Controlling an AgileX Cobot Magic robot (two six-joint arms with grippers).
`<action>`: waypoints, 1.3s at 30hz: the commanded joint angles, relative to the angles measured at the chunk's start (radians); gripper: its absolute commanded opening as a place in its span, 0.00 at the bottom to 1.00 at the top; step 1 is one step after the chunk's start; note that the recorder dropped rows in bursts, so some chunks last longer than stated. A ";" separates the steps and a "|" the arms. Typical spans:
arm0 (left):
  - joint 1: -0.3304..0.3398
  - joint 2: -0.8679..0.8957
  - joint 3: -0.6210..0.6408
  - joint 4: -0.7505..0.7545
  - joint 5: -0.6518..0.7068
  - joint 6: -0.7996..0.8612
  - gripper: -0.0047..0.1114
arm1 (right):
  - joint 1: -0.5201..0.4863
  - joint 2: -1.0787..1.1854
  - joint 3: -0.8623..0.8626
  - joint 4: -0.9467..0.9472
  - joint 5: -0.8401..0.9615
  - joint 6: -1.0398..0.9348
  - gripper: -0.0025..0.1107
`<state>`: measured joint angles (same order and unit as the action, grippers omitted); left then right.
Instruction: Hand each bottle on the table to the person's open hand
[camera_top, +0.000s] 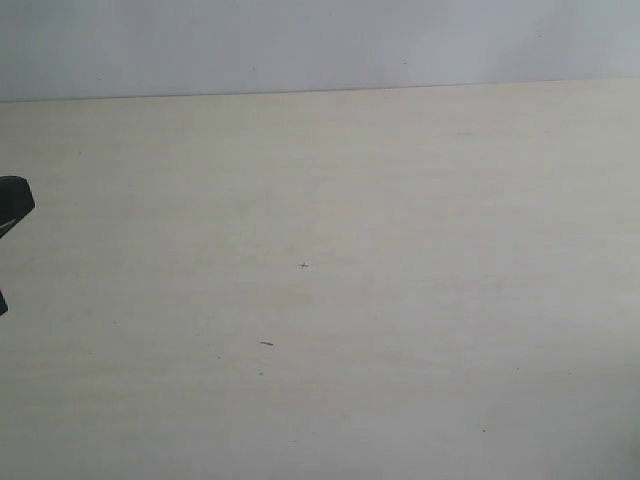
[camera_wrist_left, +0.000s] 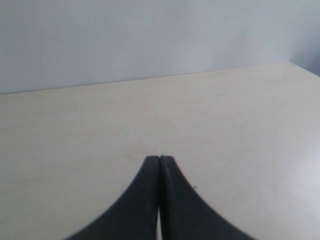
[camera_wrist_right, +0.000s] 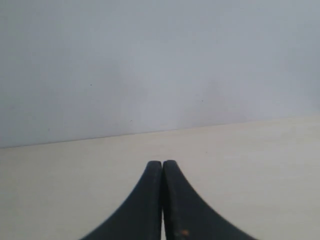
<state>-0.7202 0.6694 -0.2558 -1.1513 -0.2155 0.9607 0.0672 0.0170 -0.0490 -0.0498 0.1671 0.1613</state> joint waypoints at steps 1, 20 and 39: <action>0.003 -0.006 0.003 0.001 0.001 0.003 0.04 | -0.006 -0.017 0.047 -0.010 -0.013 -0.004 0.02; 0.003 -0.006 0.003 0.001 0.001 0.003 0.04 | -0.006 -0.017 0.049 0.024 -0.008 0.049 0.02; 0.003 -0.006 0.003 0.001 0.001 0.003 0.04 | -0.006 -0.017 0.049 0.024 -0.008 0.049 0.02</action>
<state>-0.7202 0.6694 -0.2558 -1.1513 -0.2155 0.9607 0.0672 0.0069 -0.0047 -0.0253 0.1674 0.2059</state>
